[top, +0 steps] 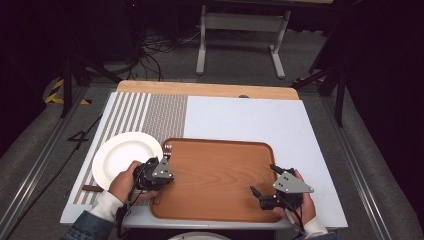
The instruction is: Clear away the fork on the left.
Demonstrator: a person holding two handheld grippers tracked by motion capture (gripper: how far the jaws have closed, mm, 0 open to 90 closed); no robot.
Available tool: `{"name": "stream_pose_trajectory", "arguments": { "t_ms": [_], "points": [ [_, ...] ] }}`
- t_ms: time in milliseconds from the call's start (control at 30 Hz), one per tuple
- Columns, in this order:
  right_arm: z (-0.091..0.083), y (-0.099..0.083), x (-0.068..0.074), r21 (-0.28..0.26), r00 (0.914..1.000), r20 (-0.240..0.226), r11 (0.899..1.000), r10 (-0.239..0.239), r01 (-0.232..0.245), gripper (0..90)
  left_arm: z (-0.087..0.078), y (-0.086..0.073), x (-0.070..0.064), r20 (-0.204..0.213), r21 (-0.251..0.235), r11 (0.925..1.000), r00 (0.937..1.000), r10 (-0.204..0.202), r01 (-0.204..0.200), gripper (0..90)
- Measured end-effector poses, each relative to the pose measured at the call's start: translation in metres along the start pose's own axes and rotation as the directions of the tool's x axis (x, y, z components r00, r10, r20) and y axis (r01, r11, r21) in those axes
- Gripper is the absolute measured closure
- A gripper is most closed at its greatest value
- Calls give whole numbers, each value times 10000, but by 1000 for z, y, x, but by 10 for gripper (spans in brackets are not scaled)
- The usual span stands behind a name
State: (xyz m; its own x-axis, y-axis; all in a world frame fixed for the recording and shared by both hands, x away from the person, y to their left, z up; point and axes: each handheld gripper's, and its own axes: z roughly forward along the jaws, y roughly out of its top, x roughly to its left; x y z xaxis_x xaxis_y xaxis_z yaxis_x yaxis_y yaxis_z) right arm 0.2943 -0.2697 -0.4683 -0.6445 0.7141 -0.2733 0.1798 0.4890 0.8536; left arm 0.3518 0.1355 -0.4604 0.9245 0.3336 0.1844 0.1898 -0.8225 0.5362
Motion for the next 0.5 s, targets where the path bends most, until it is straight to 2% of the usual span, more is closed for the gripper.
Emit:
{"name": "stream_pose_trajectory", "arguments": {
  "t_ms": [367,500],
  "points": [
    [-1,1,1,-109,10000,22,9999,-16,16,69,-5,2,-2,-339,-675,9975,9992,208,-231,855],
    [-1,3,2,-151,10000,-31,9999,22,-23,69,-6,4,-2,-452,-1047,9938,9985,324,-370,852]
  ]
}}
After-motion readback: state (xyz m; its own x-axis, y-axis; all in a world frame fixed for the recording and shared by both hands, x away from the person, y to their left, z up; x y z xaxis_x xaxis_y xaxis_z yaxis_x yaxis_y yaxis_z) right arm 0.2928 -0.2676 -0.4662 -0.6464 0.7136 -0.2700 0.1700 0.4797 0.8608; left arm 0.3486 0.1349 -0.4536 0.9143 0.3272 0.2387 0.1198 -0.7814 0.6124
